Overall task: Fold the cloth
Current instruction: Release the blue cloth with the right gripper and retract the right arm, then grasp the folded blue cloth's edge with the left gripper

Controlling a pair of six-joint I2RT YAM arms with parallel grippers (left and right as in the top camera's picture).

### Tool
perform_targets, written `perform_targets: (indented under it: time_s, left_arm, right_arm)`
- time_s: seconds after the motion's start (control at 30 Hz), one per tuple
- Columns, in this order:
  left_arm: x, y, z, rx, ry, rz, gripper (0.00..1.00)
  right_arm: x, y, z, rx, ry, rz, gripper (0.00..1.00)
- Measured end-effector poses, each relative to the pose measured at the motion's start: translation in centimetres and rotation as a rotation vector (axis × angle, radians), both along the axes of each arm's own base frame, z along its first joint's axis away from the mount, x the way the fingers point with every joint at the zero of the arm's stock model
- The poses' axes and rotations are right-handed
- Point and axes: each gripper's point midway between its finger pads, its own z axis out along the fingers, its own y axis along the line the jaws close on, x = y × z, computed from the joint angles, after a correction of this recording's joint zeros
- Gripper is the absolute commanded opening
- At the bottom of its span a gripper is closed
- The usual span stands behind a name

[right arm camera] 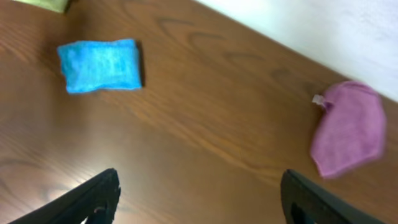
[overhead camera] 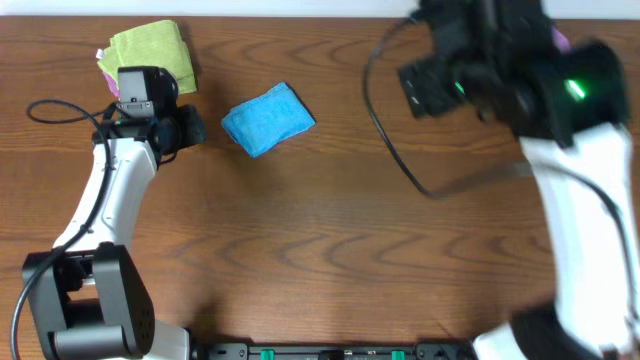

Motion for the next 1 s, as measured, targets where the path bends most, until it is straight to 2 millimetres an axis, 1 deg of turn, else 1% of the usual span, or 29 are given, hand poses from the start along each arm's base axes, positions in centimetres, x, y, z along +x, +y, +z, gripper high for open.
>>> perform_targets:
  time_s: [0.07,0.17,0.2,0.33,0.43,0.47,0.5,0.57,0.6,0.63,0.67,0.8,1.0]
  left_arm:
    - [-0.2,-0.3,-0.6,-0.015,-0.003,-0.009,0.09]
    - [-0.7,-0.6,-1.8,-0.032,0.01,-0.015,0.11]
    - [-0.9,-0.7,-2.1,-0.036,0.013,-0.017,0.13]
    - [-1.0,-0.9,-2.7,-0.049,0.013,-0.017,0.26]
    - [-0.2,-1.0,-3.0,-0.065,-0.005,-0.005,0.31]
    - [0.0,-1.1,-3.4,-0.075,-0.006,-0.002,0.34]
    - [0.3,-1.3,-4.0,-0.091,0.0,0.003,0.4]
    - [1.1,-1.9,-5.5,-0.144,0.004,0.007,0.47]
    - [1.3,-2.3,-6.3,-0.174,0.015,0.013,0.54]
    - [1.6,-2.7,-7.2,-0.207,0.025,0.014,0.58]
    - [1.7,-2.9,-7.7,-0.229,0.032,0.018,0.64]
    - [2.3,-3.7,-8.5,-0.284,0.023,0.011,0.71]
    - [4.0,-5.0,-8.6,-0.382,-0.027,0.008,0.72]
  right_arm:
    - [-2.2,-1.6,0.1,-0.02,-0.027,-0.024,0.91]
    - [-6.0,-4.0,-1.5,-0.059,-0.045,-0.058,0.99]
    - [-7.8,-5.0,-2.1,-0.071,-0.051,-0.069,0.99]
    - [-14.2,-8.7,-3.4,-0.084,-0.1,-0.126,0.99]
    - [-18.1,-10.5,-2.9,-0.045,-0.193,-0.162,0.99]
    - [-19.0,-10.9,-2.9,-0.031,-0.215,-0.177,0.99]
    - [-19.8,-11.2,-3.2,-0.02,-0.222,-0.188,0.99]
    - [-20.5,-11.5,-4.2,-0.015,-0.203,-0.206,0.99]
    - [-20.5,-11.5,-4.6,-0.016,-0.188,-0.212,0.99]
    - [-20.3,-11.5,-5.0,-0.015,-0.172,-0.221,0.99]
    - [-20.2,-11.5,-5.2,-0.015,-0.163,-0.227,0.99]
    - [-20.1,-11.5,-5.4,-0.009,-0.156,-0.237,0.99]
    - [-20.1,-11.5,-5.4,-0.001,-0.155,-0.245,0.99]
